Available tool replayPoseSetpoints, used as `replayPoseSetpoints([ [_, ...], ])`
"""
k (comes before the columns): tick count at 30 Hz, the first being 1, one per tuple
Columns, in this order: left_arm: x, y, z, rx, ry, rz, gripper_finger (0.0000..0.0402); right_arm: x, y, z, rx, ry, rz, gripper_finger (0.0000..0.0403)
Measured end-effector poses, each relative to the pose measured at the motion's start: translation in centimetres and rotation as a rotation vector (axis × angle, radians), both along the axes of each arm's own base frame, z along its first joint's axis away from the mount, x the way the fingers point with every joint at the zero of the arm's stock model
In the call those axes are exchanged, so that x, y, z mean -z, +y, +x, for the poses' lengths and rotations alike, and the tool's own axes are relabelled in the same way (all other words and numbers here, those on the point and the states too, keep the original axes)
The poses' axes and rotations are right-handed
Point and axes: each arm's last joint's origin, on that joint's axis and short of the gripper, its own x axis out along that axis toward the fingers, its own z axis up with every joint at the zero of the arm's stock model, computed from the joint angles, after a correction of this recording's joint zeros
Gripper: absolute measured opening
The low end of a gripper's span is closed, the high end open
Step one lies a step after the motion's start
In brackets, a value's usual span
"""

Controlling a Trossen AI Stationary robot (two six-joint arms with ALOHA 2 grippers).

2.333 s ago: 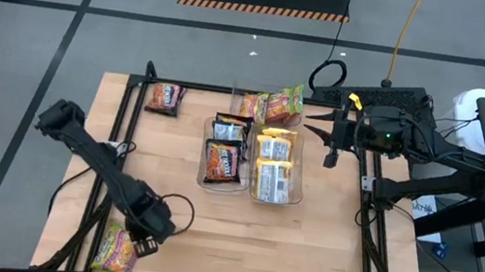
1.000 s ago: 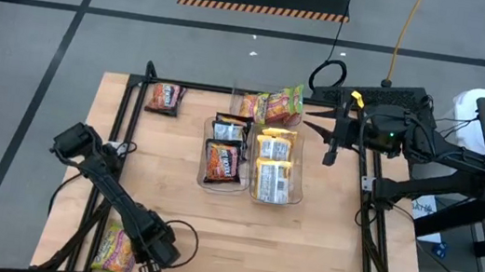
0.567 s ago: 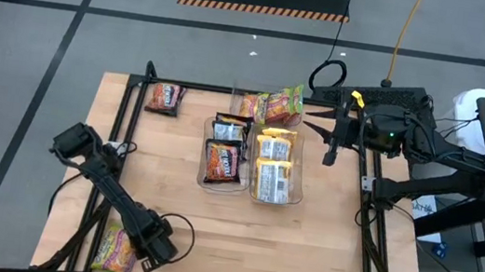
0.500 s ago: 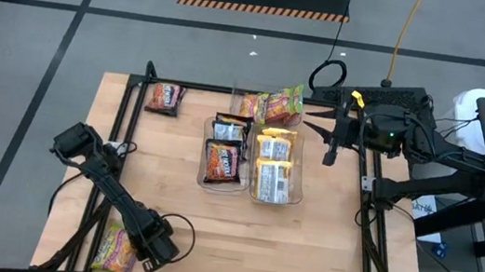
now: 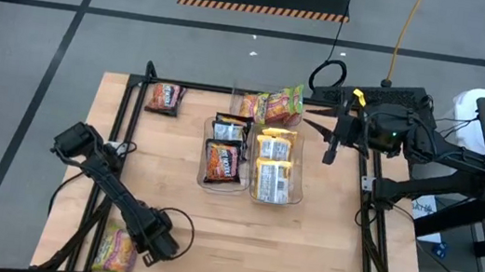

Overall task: Sort Maruchan noodles
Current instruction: Put the green noodle pack into the top transparent bin

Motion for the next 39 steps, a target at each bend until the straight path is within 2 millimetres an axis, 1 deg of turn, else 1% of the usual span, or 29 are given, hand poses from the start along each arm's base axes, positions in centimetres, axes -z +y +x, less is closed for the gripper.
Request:
replayPoseSetpoints([
  [2,0.0,0.2,-0.2,0.001,0.025,0.022,0.0104,0.0,0.0,0.0,0.000,-0.001,0.000,0.0086],
  [7,0.0,0.2,-0.3,0.040,0.017,0.006,0.0104,0.0,0.0,0.0,0.000,-0.001,0.000,0.0086],
  [16,-0.1,0.5,-0.5,0.058,0.040,0.027,0.0104,0.0,0.0,0.0,0.001,-0.001,0.000,0.0086],
  [20,-0.2,0.8,-0.8,0.058,0.066,0.068,0.0104,0.0,0.0,0.0,0.001,-0.001,0.000,0.0086],
  [23,-0.1,0.6,-0.6,0.064,0.036,0.048,0.0104,0.0,0.0,0.0,0.001,-0.001,0.000,0.0086],
  [27,0.1,-0.1,0.3,0.105,-0.076,-0.018,0.0104,0.0,0.0,0.0,0.001,-0.001,0.000,0.0086],
  [29,0.1,0.0,0.3,0.114,-0.092,-0.002,0.0104,0.0,0.0,0.0,0.001,-0.001,0.000,0.0086],
  [34,0.0,0.6,-0.4,0.083,-0.008,0.084,0.0104,0.0,0.0,0.0,0.001,-0.001,0.000,0.0086],
  [39,-0.1,0.7,-0.7,0.076,0.046,0.068,0.0104,0.0,0.0,0.0,0.001,-0.001,0.000,0.0086],
])
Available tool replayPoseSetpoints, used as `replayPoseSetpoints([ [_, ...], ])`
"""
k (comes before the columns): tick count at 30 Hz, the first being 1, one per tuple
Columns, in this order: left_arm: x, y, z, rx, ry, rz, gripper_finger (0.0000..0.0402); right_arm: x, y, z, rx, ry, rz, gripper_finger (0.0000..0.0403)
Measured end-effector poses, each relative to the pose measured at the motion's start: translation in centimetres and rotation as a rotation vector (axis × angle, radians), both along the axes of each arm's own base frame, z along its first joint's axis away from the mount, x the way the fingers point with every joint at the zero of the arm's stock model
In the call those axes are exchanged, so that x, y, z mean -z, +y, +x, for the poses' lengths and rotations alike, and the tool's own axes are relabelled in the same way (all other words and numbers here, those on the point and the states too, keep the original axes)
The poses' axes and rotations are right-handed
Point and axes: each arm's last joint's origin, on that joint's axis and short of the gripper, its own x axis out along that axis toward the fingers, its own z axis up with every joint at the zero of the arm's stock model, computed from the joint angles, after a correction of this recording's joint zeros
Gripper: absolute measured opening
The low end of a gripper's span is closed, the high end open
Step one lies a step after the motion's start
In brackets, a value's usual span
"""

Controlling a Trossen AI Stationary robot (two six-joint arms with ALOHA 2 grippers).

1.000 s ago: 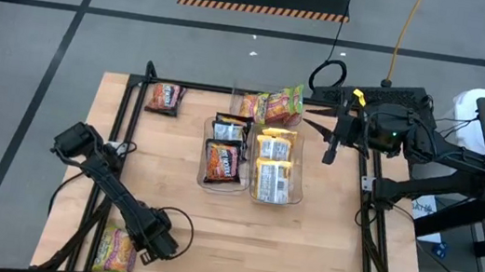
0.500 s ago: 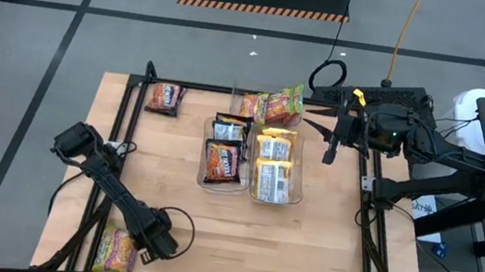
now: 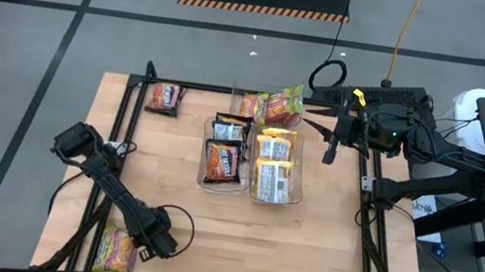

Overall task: Sort Maruchan noodles
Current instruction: Put the green noodle pack into the top transparent bin

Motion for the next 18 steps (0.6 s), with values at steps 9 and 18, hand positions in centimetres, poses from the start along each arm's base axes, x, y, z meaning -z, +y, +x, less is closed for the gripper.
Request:
replayPoseSetpoints([
  [9,0.1,-0.9,-0.2,0.018,-0.019,-0.056,0.0104,0.0,0.0,0.0,0.000,0.000,0.000,0.0086],
  [18,0.4,-1.0,-0.9,0.011,-0.016,-0.005,0.0103,0.0,0.0,0.0,0.000,-0.003,0.000,0.0086],
])
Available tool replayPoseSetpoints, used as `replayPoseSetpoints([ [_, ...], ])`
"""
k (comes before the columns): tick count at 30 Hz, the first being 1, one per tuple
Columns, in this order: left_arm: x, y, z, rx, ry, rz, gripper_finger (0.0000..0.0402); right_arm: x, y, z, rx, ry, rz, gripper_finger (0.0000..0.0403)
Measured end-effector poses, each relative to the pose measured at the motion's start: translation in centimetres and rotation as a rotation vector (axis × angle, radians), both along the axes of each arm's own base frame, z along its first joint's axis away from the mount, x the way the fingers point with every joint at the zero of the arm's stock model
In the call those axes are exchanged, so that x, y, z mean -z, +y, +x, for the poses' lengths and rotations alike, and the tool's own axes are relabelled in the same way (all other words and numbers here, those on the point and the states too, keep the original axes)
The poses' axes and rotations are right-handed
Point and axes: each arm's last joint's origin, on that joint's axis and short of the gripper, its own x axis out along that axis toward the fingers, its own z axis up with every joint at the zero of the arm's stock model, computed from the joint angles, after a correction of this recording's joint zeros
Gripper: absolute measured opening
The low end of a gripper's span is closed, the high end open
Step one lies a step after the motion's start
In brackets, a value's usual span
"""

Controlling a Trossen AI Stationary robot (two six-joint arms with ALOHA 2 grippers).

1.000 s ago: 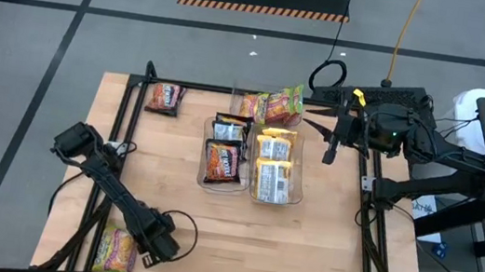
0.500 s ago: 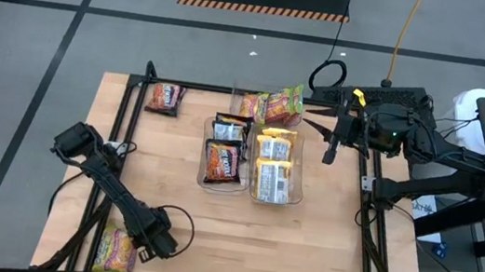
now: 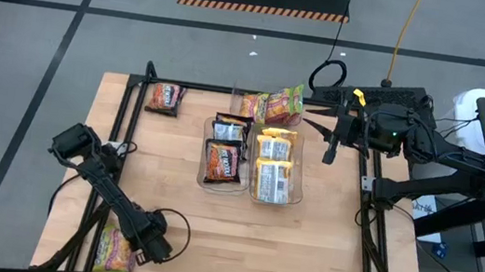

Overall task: Sort Maruchan noodles
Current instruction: Put the green noodle pack into the top transparent bin

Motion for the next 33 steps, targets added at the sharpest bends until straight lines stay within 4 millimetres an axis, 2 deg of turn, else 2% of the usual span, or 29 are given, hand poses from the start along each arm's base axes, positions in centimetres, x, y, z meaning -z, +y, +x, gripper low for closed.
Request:
replayPoseSetpoints([
  [11,0.4,0.5,-0.1,0.005,-0.034,0.070,0.0103,0.0,0.0,0.0,0.000,0.000,0.000,0.0086],
  [22,1.3,0.2,-0.2,-0.019,-0.020,-0.024,0.0103,0.0,0.0,0.0,0.000,0.000,0.000,0.0086],
  [33,1.9,0.6,-0.6,-0.067,-0.006,-0.004,0.0103,0.0,0.0,0.0,0.000,-0.001,0.000,0.0086],
])
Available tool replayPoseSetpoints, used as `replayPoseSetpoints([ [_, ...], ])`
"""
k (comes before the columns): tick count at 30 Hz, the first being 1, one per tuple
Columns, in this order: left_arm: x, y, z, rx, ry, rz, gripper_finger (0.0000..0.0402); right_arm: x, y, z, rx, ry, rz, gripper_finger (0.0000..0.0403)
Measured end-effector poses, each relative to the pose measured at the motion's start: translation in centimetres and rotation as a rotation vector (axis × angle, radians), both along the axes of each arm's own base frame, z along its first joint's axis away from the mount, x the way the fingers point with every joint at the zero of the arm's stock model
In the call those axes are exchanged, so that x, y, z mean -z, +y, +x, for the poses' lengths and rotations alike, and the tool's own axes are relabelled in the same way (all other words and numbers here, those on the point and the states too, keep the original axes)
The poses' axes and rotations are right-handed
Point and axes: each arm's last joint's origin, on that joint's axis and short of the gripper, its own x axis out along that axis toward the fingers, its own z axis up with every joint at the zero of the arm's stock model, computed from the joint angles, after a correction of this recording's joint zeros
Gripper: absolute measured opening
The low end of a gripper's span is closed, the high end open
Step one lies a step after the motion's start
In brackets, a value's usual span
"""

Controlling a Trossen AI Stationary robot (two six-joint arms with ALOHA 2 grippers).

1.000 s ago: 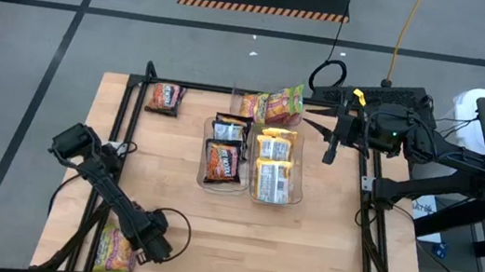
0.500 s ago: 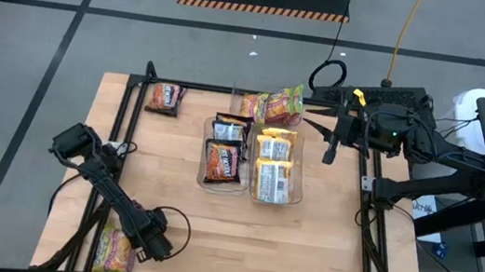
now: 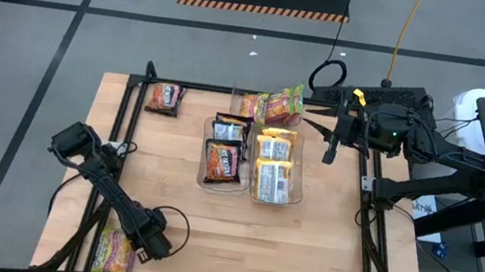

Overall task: Sort Maruchan noodles
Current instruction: Put the green noodle pack into the top transparent bin

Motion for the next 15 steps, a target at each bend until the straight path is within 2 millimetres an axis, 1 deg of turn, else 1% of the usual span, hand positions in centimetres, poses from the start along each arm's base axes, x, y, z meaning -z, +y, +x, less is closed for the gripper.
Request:
replayPoseSetpoints([
  [2,0.15,0.06,-0.06,-0.007,-0.001,0.003,0.0097,0.00,0.00,0.00,0.000,0.000,0.000,0.0086],
  [5,0.40,0.13,-0.13,-0.045,-0.001,0.010,0.0075,0.00,0.00,0.00,0.000,0.000,0.000,0.0086],
  [10,0.58,0.22,-0.17,-0.039,-0.006,0.014,0.0014,0.00,0.00,0.00,0.000,0.000,0.000,0.0086],
  [15,0.60,0.31,0.04,-0.043,-0.014,0.012,0.0004,0.00,0.00,0.00,0.000,0.000,0.000,0.0086],
])
